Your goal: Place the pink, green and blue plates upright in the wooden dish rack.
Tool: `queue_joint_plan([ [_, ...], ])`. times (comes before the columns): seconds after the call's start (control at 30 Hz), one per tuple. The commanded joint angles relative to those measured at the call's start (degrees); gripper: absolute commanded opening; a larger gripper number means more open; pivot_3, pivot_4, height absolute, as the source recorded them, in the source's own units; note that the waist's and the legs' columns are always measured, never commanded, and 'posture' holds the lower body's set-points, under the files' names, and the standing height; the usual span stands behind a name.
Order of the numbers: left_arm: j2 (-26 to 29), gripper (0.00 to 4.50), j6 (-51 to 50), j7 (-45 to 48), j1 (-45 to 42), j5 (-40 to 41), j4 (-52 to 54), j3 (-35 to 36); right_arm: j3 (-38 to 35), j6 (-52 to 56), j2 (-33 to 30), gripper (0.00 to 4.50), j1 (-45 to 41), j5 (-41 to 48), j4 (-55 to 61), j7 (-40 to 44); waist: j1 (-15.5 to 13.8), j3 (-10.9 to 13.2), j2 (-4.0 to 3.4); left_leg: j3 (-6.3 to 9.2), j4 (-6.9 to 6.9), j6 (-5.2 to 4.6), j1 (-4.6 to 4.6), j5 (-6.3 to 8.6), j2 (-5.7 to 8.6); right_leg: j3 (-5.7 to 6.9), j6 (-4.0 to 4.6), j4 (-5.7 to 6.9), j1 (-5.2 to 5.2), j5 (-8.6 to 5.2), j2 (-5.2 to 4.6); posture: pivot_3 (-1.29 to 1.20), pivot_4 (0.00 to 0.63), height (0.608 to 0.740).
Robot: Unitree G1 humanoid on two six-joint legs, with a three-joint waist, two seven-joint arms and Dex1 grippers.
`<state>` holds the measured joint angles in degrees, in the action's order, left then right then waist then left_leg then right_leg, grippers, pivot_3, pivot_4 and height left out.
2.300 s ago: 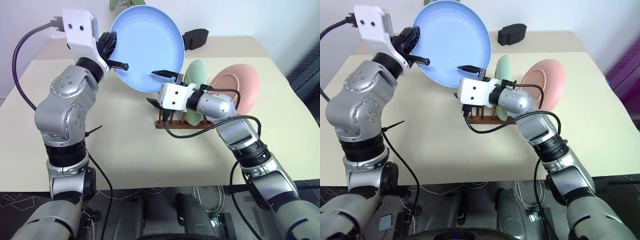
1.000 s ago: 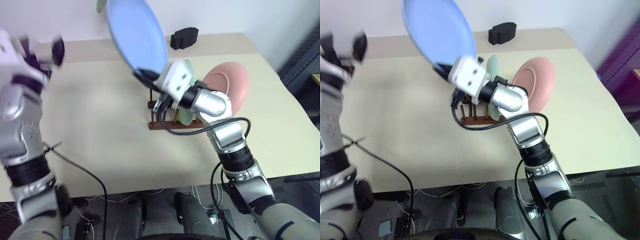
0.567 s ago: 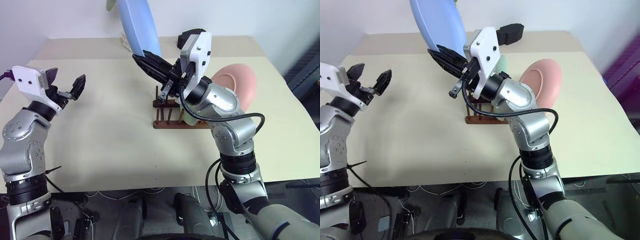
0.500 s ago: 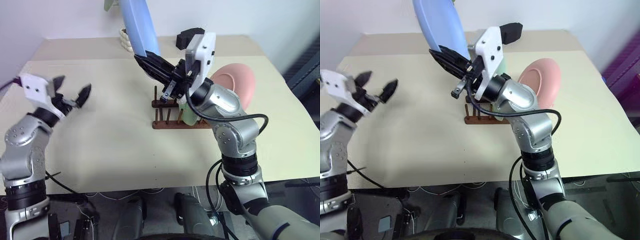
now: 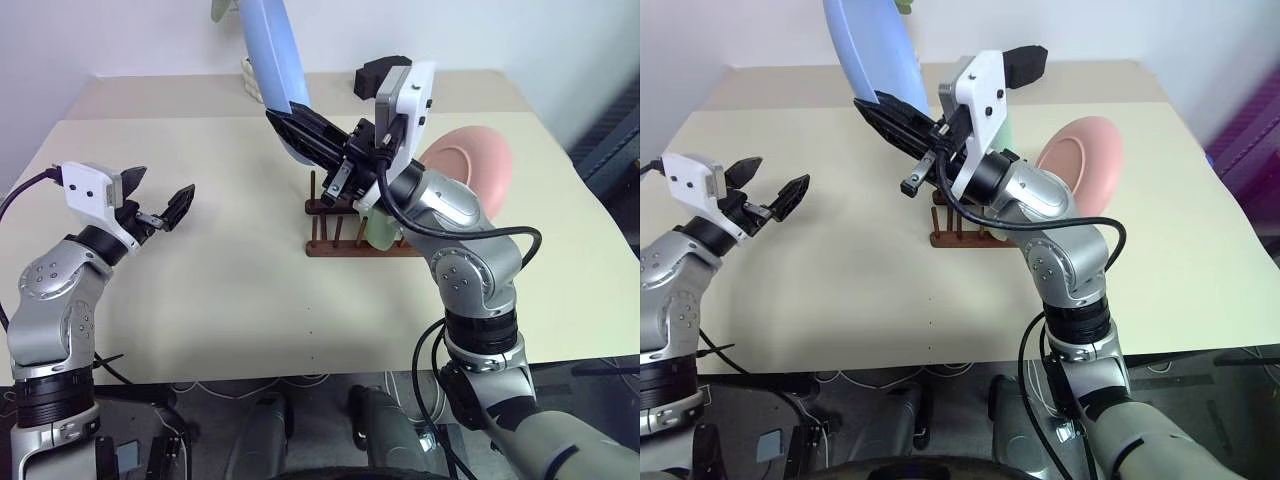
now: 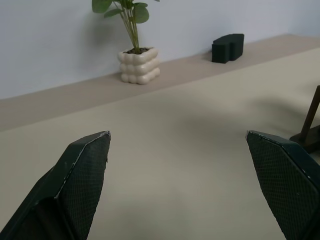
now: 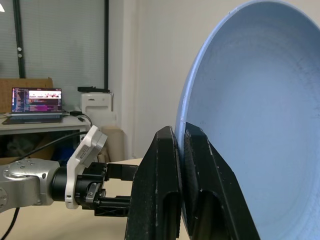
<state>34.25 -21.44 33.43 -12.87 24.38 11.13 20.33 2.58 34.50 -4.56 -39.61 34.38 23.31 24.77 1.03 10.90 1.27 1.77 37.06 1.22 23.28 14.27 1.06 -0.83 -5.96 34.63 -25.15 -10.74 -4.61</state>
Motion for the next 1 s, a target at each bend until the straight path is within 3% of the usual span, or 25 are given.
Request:
queue_joint_plan([
  [0.03,-0.43,4.45,0.40,5.07,5.03,0.56,4.85,-6.21,-5.79,8.72,4.75,0.00,5.02,9.24,5.54,-12.59,-0.08,0.00,-0.10,-0.01,-0.03,0.00,-0.01,0.00,-0.01,-0.05,-0.04,0.00,0.01,-0.03,-0.04,0.00,0.150,0.740],
  [0.33,-0.29,4.45,1.16,5.17,4.58,-0.04,4.44,-7.48,-7.11,12.47,4.25,0.00,5.33,13.60,7.28,-18.88,0.07,0.06,-0.09,-0.05,0.10,0.02,0.05,-0.04,-0.03,-0.09,0.24,-0.03,-0.09,-0.06,0.06,0.00,0.150,0.740],
  [1.0,-0.44,4.45,2.52,5.47,4.05,-0.50,3.05,-7.86,-5.24,13.89,3.30,0.00,7.56,18.28,8.50,-23.04,0.05,0.06,-0.09,-0.07,0.10,0.02,0.07,-0.04,-0.02,-0.10,0.07,-0.05,-0.08,0.03,0.05,0.00,0.150,0.740],
])
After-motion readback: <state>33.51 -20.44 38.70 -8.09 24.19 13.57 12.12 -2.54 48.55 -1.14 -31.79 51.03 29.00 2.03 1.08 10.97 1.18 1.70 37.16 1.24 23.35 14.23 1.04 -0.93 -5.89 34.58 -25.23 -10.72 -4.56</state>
